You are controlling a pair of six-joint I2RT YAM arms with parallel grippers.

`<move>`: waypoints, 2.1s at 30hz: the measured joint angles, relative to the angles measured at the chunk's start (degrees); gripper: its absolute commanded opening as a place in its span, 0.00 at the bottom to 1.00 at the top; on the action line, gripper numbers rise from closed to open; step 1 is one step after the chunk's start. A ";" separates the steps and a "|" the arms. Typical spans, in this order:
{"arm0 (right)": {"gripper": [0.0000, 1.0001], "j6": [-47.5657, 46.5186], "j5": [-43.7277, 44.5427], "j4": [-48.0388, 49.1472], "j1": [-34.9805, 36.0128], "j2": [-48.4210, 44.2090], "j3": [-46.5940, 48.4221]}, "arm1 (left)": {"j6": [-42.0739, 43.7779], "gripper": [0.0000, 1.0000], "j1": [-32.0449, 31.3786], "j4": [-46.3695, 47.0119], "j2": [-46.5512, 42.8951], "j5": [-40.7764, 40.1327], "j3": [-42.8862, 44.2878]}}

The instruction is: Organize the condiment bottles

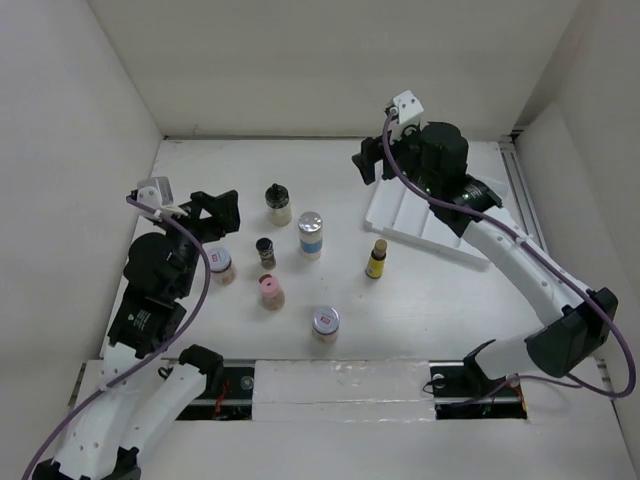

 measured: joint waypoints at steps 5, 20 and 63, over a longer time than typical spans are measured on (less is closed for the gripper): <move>0.05 -0.20 -2.16 0.83 1.05 2.14 2.91 | 0.22 0.41 0.00 0.48 -2.14 -0.57 -1.14; 0.80 -2.27 -7.85 -9.75 6.12 30.77 37.88 | -1.51 0.62 0.00 -1.75 1.55 -7.89 -1.14; 0.86 -6.36 -11.87 -14.97 10.82 60.67 50.12 | -3.23 0.74 1.29 -1.75 4.66 -5.18 -1.09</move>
